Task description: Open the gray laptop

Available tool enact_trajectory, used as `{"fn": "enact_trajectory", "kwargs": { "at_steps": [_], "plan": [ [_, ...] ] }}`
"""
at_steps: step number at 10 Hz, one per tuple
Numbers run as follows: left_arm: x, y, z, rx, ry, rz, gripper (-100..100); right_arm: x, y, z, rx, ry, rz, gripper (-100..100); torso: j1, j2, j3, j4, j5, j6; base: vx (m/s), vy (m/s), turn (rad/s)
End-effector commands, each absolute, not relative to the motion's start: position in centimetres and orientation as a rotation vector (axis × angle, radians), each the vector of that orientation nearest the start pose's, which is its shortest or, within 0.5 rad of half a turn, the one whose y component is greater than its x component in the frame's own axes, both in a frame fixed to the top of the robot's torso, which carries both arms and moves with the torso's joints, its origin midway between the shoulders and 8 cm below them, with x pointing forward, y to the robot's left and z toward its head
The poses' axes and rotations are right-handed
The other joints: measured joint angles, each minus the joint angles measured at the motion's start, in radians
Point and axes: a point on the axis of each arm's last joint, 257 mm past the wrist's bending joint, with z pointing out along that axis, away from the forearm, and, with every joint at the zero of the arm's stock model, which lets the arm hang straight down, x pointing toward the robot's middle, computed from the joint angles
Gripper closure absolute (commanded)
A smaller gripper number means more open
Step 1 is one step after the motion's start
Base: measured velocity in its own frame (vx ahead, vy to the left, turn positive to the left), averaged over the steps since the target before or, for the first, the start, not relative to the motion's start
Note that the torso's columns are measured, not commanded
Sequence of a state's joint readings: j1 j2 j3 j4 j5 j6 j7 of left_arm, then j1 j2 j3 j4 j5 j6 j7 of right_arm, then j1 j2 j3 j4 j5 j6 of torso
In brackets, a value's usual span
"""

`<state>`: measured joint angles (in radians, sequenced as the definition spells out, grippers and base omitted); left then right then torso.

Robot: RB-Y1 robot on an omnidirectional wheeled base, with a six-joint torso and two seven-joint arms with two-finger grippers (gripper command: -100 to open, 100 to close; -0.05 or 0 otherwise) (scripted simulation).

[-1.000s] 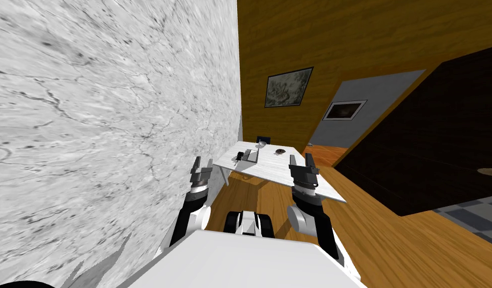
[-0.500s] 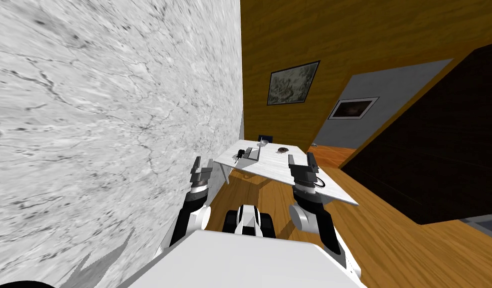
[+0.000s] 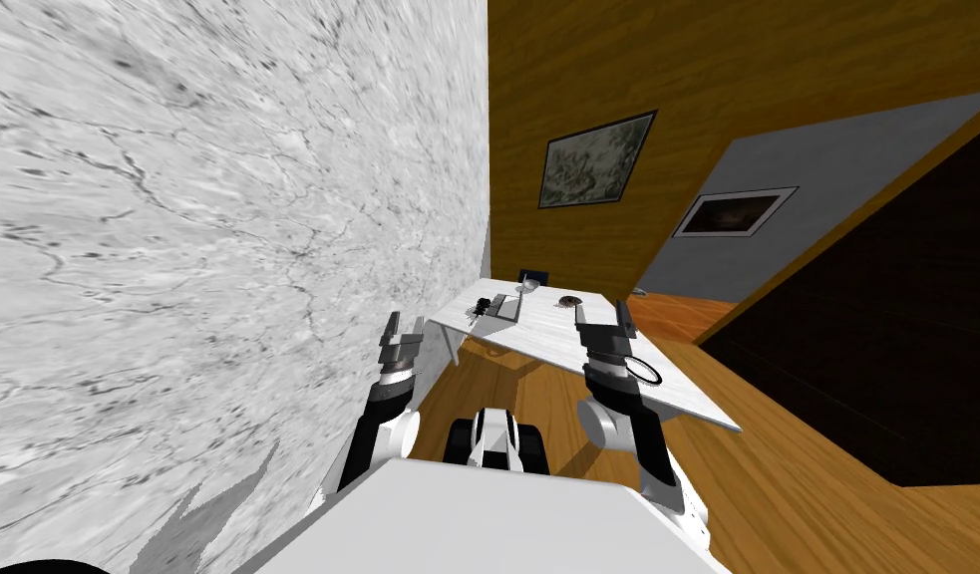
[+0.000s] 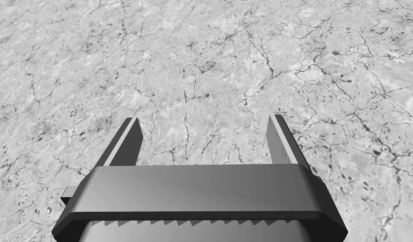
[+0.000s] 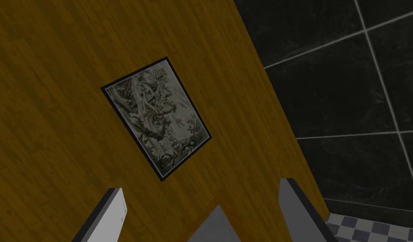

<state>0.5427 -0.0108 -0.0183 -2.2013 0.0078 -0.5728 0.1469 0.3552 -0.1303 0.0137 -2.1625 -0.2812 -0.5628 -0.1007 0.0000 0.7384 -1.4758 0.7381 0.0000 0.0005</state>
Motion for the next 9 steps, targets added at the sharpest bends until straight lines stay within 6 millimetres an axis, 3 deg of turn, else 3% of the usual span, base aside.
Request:
{"fn": "enact_trajectory", "kwargs": {
  "at_steps": [1, 9],
  "plan": [
    [34.3, 28.1, -1.1, -0.766, 0.583, -1.434, 0, 37.3, -29.9, 3.0, 0.77, 0.426, 1.69, -100, 0.0, 0.0, 0.0, 0.0, 0.0, -0.001, 0.015, -0.029, 0.073],
    [34.3, 28.1, -1.1, -0.766, 0.583, -1.434, 0, 40.1, -33.6, 2.6, 0.922, 0.247, 1.874, -100, -0.001, 0.0, 0.0, 0.0, 0.0, -0.001, 0.013, -0.038, 0.11]
  ]
}}
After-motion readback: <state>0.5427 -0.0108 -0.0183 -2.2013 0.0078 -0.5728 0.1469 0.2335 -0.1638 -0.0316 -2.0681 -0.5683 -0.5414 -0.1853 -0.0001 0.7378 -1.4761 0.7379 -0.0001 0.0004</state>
